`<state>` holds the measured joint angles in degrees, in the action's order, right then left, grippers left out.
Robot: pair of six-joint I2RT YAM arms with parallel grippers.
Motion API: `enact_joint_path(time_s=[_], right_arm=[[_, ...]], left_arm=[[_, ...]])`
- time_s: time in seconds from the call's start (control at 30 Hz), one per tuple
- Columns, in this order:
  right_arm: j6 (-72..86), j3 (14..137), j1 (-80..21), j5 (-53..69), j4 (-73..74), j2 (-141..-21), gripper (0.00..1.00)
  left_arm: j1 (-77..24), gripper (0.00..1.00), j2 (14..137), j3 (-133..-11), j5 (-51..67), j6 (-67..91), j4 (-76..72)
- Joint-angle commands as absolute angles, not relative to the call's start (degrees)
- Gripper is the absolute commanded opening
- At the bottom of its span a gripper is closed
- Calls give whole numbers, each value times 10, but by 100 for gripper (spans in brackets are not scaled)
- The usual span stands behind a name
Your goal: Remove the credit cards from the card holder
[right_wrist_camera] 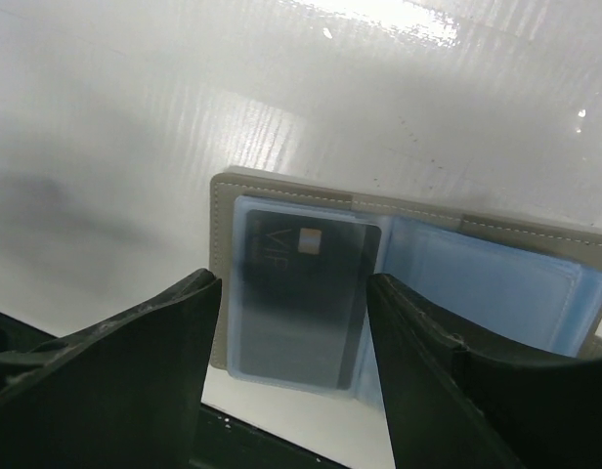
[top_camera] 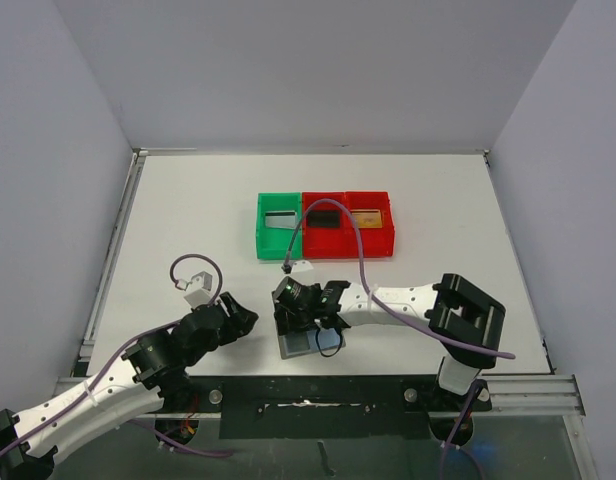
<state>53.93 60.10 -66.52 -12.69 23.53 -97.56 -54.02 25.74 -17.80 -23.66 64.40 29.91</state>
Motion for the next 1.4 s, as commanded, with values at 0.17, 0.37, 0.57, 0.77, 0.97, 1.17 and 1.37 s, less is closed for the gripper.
enact_joint_path(time_s=[0.17,0.37,0.57,0.77,0.97,1.17,1.37], right_arm=[[525,606,-665,-128,235,-1016,62],[531,609,-665,-140,251,-1034,63],[525,627,-669,-169,289,-1052,67],[519,629,-670,-176,293,-1063,57],[514,628,-670,-172,285,-1062,48],[515,559,-640,-87,165,-1014,42],[542,474,-609,-14,38,-968,42]], left_arm=[[-542,53,263,-201,-229,641,265],[-542,53,280,-193,-213,637,240],[-542,53,290,-194,-214,636,236],[-542,53,278,-190,-222,639,243],[-542,53,280,-183,-218,642,239],[-542,53,295,-171,-184,624,185],[-542,53,319,-144,-132,613,96]])
